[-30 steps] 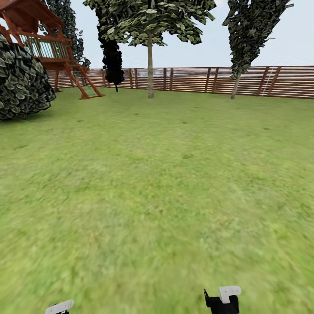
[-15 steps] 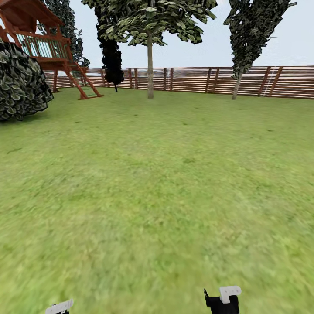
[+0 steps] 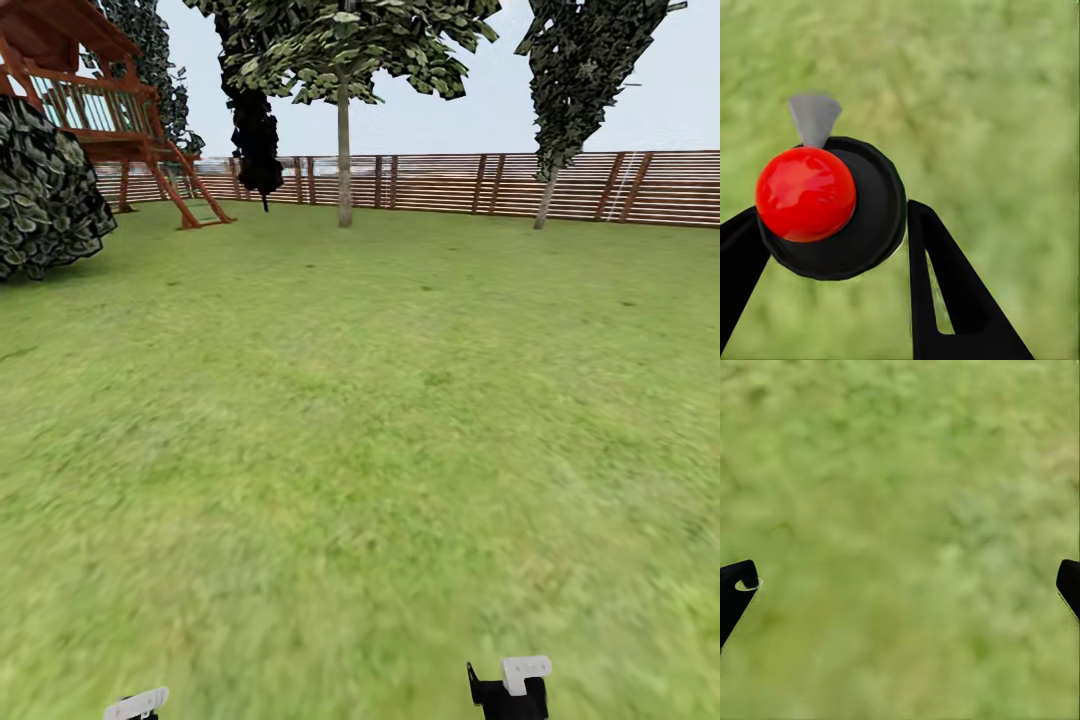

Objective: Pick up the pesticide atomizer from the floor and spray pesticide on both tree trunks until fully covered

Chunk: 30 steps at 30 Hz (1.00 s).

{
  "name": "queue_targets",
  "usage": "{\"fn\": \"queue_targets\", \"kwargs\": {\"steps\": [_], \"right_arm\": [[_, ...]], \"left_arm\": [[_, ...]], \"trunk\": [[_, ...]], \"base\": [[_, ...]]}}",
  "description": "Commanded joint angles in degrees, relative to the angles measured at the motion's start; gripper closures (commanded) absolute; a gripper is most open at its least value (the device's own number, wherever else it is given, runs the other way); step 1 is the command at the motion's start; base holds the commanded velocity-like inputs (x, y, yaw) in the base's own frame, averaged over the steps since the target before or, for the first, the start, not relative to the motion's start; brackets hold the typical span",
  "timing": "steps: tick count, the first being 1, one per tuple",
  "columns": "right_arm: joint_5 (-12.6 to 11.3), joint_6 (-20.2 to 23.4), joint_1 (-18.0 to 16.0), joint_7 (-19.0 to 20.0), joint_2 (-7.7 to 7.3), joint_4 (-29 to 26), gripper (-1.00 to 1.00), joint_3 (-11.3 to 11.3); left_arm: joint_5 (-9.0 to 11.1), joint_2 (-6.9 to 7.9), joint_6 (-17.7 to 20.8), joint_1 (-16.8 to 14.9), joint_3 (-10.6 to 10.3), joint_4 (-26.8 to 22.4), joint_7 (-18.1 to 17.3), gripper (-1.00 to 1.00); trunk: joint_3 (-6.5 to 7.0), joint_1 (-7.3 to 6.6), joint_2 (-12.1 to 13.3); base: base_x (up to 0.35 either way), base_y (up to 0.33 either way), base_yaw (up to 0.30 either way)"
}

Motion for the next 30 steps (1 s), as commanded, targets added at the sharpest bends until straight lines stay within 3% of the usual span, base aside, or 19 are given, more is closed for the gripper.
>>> {"fn": "queue_targets", "kwargs": {"steps": [1,30], "right_arm": [[-0.24,-0.09,-0.02,-0.29,0.00,-0.01,-1.00,0.50],[-0.23,-0.09,-0.02,-0.23,-0.04,-0.01,-1.00,0.50]], "left_arm": [[-0.07,0.00,-0.18,-0.04,0.30,0.05,-0.01,1.00],[-0.11,0.01,-0.18,-0.04,0.31,0.05,-0.01,1.00]], "trunk": [[-0.05,0.03,-0.02],[-0.05,0.03,-0.02]], "base": [[0.340,0.000,0.000],[0.340,0.000,0.000]]}}
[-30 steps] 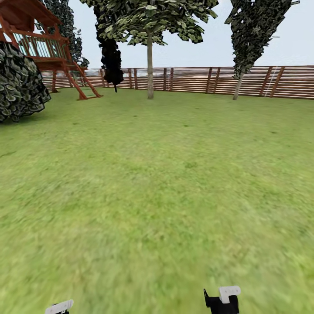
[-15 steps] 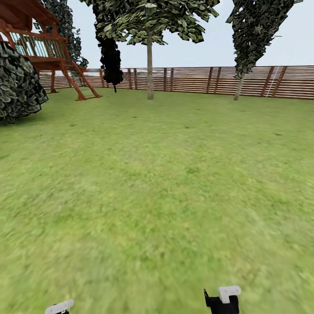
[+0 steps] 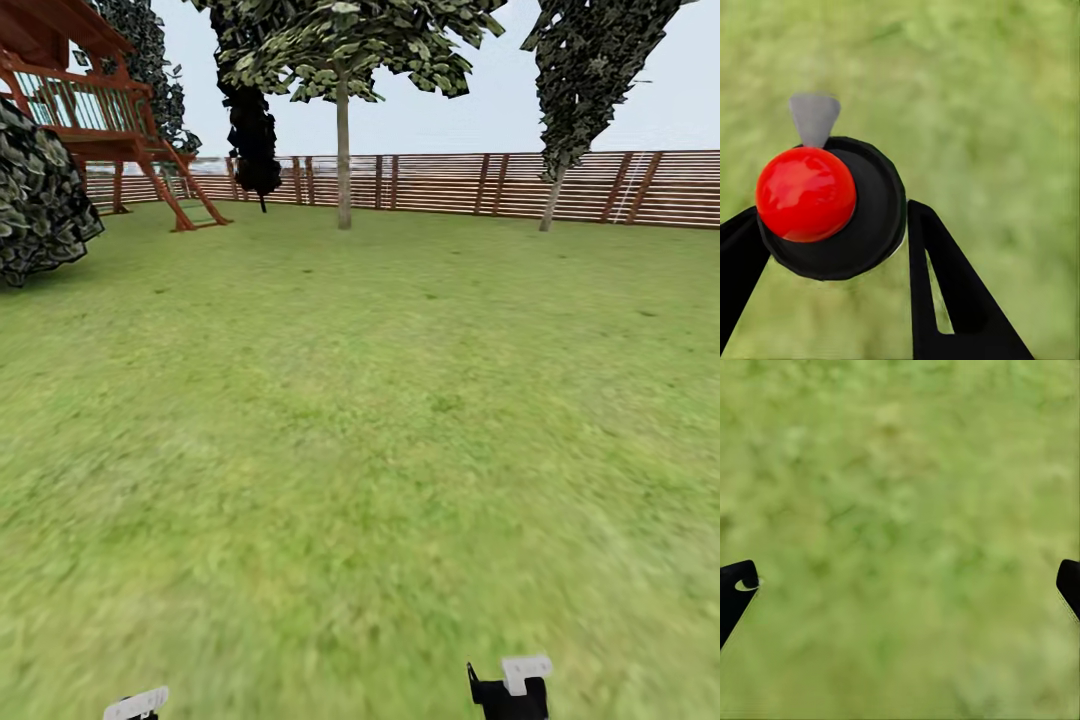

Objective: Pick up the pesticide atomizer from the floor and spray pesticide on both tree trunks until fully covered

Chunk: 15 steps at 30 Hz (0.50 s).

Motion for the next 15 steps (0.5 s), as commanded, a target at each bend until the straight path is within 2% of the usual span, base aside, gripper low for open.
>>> {"fn": "queue_targets", "kwargs": {"steps": [1,6,11,15], "right_arm": [[-0.25,-0.09,-0.02,-0.28,0.01,-0.01,-1.00,0.50],[-0.26,-0.09,-0.02,-0.27,0.03,-0.01,-1.00,0.50],[-0.27,-0.09,-0.02,-0.27,0.03,-0.01,-1.00,0.50],[-0.24,-0.09,-0.02,-0.26,0.10,-0.01,-1.00,0.51]], "left_arm": [[-0.05,0.00,-0.18,-0.04,0.29,0.05,-0.01,1.00],[-0.04,0.02,-0.18,-0.04,0.29,0.05,-0.01,1.00],[-0.04,0.04,-0.18,-0.04,0.29,0.05,-0.01,1.00],[-0.05,0.00,-0.18,-0.04,0.29,0.05,-0.01,1.00]], "trunk": [[-0.05,0.03,-0.02],[-0.05,0.03,-0.02],[-0.05,0.03,-0.02],[-0.05,0.03,-0.02]], "base": [[0.340,0.000,0.000],[0.340,0.000,-0.005],[0.341,0.000,-0.169],[0.340,0.000,-0.044]]}}
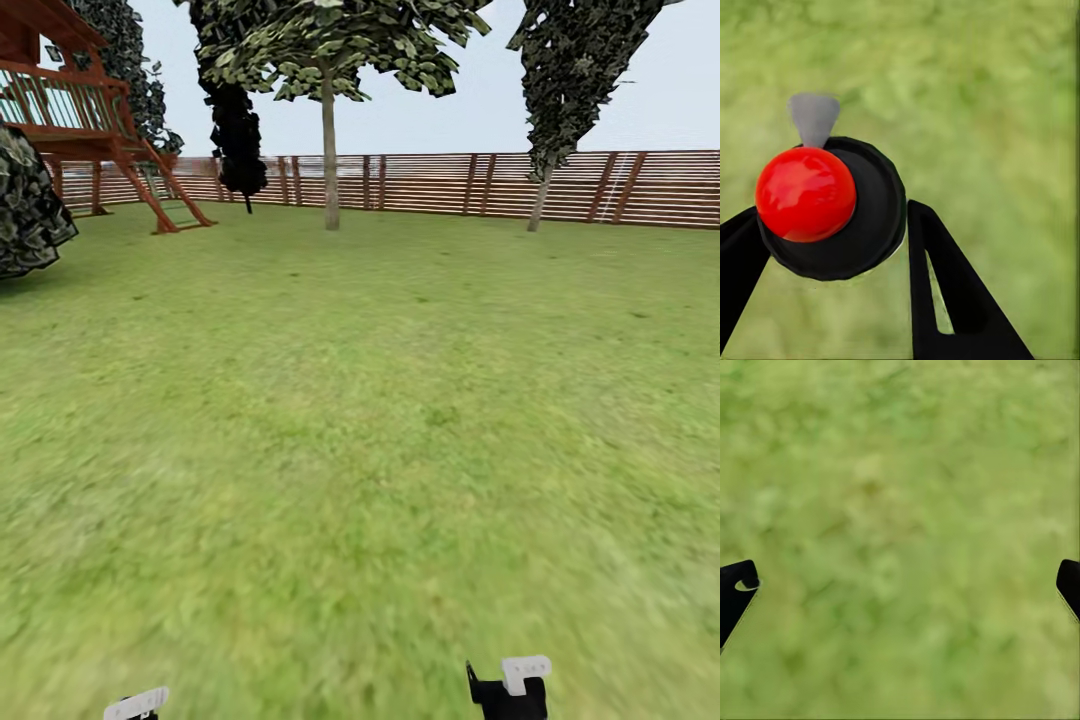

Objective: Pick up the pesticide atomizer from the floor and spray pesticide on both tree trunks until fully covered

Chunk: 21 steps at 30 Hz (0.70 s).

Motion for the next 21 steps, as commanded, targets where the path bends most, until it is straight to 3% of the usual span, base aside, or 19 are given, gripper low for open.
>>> {"fn": "queue_targets", "kwargs": {"steps": [1,21], "right_arm": [[-0.26,-0.09,-0.02,-0.29,0.01,-0.01,-1.00,0.50],[-0.18,-0.09,-0.02,-0.29,0.10,-0.01,-1.00,0.57]], "left_arm": [[-0.03,-0.01,-0.18,-0.04,0.29,0.05,-0.01,1.00],[-0.06,-0.01,-0.18,-0.04,0.29,0.05,-0.01,1.00]], "trunk": [[-0.05,0.03,-0.02],[-0.05,0.03,-0.02]], "base": [[0.340,0.000,-0.008],[0.341,0.000,-0.001]]}}
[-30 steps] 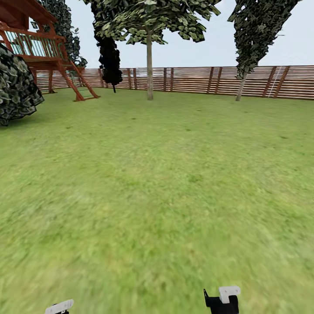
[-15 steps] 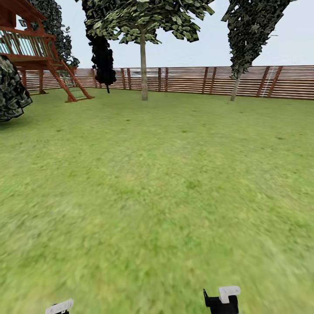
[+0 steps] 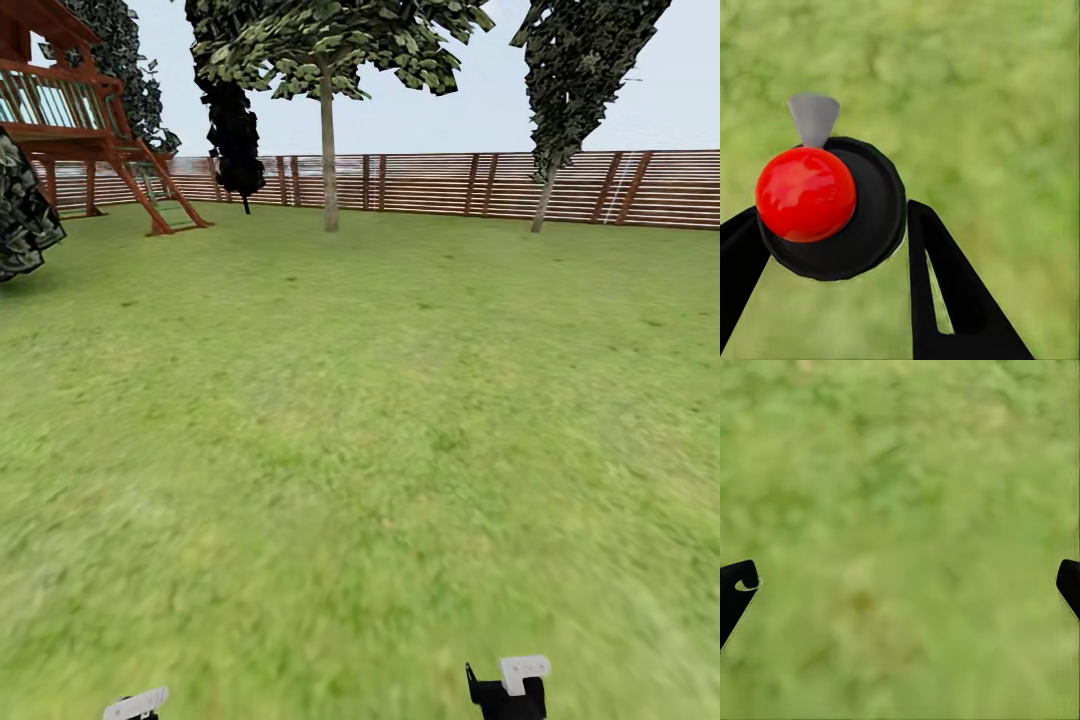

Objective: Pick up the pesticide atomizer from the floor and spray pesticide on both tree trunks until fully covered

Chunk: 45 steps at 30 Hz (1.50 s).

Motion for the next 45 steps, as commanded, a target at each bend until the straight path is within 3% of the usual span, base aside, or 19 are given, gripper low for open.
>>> {"fn": "queue_targets", "kwargs": {"steps": [1,45], "right_arm": [[-0.25,-0.09,-0.02,-0.29,0.00,-0.01,-1.00,0.50],[-0.25,-0.09,-0.02,-0.29,0.00,-0.01,-1.00,0.50]], "left_arm": [[-0.06,0.00,-0.18,-0.04,0.29,0.05,-0.01,1.00],[-0.09,0.00,-0.18,-0.04,0.29,0.09,-0.01,1.00]], "trunk": [[-0.05,0.03,-0.02],[-0.05,0.03,-0.02]], "base": [[0.341,0.000,0.000],[0.341,0.000,0.000]]}}
